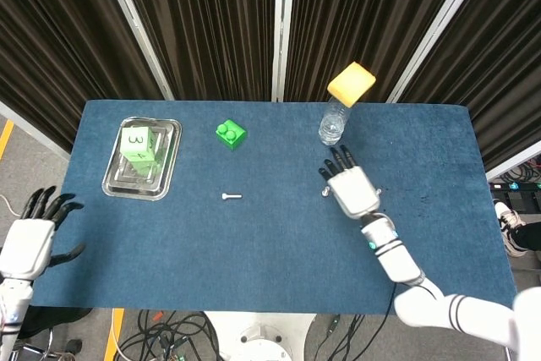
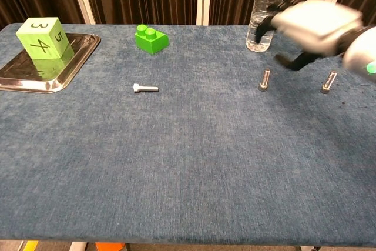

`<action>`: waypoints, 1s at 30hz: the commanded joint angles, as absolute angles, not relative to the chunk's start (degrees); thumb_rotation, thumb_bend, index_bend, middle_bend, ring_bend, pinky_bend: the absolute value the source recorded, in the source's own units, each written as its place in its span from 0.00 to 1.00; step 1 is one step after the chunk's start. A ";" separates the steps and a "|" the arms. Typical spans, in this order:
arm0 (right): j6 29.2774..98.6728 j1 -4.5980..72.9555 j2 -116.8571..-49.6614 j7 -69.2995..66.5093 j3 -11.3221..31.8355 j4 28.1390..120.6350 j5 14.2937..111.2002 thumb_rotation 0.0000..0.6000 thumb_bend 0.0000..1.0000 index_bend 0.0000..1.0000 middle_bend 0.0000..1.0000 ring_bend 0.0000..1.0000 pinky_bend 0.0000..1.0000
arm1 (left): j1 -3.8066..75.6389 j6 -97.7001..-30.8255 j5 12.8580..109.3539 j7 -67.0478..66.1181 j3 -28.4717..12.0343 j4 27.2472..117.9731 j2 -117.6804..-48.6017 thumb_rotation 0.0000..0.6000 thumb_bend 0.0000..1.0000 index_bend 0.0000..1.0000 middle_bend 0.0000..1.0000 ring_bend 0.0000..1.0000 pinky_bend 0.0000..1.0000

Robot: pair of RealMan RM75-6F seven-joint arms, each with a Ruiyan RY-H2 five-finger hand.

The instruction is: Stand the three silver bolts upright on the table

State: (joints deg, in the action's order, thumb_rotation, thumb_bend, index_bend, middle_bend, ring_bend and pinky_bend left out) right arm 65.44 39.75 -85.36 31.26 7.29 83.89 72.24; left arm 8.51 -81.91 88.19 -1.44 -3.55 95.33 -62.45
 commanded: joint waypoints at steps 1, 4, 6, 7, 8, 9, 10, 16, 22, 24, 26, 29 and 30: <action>73.61 32.35 -75.39 23.23 6.64 93.57 75.25 1.00 0.22 0.28 0.22 0.00 0.00 | 13.60 -77.02 89.76 -2.75 -5.88 98.61 -60.76 1.00 0.16 0.28 0.17 0.01 0.00; 78.35 28.00 -70.47 18.41 5.63 96.82 77.33 1.00 0.15 0.28 0.23 0.00 0.00 | 19.11 -70.46 89.35 -3.97 -7.78 101.43 -60.72 1.00 0.15 0.28 0.17 0.01 0.00; 81.00 25.64 -68.40 15.83 5.08 97.53 78.54 1.00 0.15 0.28 0.23 0.00 0.00 | 22.57 -66.28 88.22 -5.12 -9.16 102.88 -61.11 1.00 0.16 0.29 0.17 0.01 0.00; 82.13 24.58 -67.55 14.73 4.81 97.66 79.07 1.00 0.15 0.28 0.23 0.00 0.00 | 24.32 -64.25 87.36 -6.23 -9.94 103.41 -61.55 1.00 0.16 0.29 0.17 0.01 0.00; 83.42 23.30 -66.55 13.40 4.46 97.76 79.71 1.00 0.15 0.28 0.23 0.00 0.00 | 26.67 -61.52 85.88 -8.31 -10.94 103.81 -62.40 1.00 0.16 0.29 0.17 0.01 0.00; 84.27 22.42 -65.88 12.45 4.23 97.87 80.15 1.00 0.15 0.28 0.23 0.00 0.00 | 28.37 -59.59 84.48 -9.93 -11.70 104.05 -63.24 1.00 0.17 0.30 0.17 0.01 0.00; 85.07 21.57 -65.28 11.50 4.05 98.00 80.53 1.00 0.15 0.28 0.23 0.00 0.00 | 30.07 -57.84 82.85 -11.51 -12.51 104.21 -64.37 1.00 0.17 0.30 0.17 0.01 0.00; 88.39 17.46 -63.20 6.65 3.58 97.60 82.07 1.00 0.15 0.29 0.24 0.00 0.00 | 41.40 -50.76 67.94 -26.67 -16.74 99.98 -75.91 1.00 0.18 0.35 0.17 0.01 0.00; 88.29 15.77 -62.91 4.47 3.97 96.51 81.88 1.00 0.15 0.30 0.23 0.00 0.00 | 49.37 -50.63 51.91 -38.72 -16.70 92.55 -86.42 1.00 0.19 0.37 0.18 0.01 0.00; 87.96 15.48 -62.95 4.23 4.13 96.19 81.84 1.00 0.15 0.30 0.23 0.00 0.00 | 51.36 -51.50 47.50 -41.77 -16.11 89.66 -89.51 1.00 0.19 0.38 0.18 0.01 0.00; 87.54 15.32 -62.98 4.03 4.33 96.02 81.70 1.00 0.15 0.30 0.23 0.00 0.00 | 52.67 -52.37 44.44 -43.37 -15.81 87.46 -91.97 1.00 0.19 0.39 0.18 0.01 0.00; 86.62 15.24 -63.09 3.62 4.66 95.73 81.52 1.00 0.15 0.30 0.23 0.00 0.00 | 54.54 -53.04 40.94 -44.92 -15.45 84.05 -95.23 1.00 0.19 0.39 0.18 0.01 0.00; 86.38 15.24 -63.13 3.49 4.77 95.64 81.50 1.00 0.15 0.30 0.23 0.00 0.00 | 55.04 -53.31 40.17 -45.33 -15.38 83.07 -96.07 1.00 0.19 0.39 0.18 0.01 0.00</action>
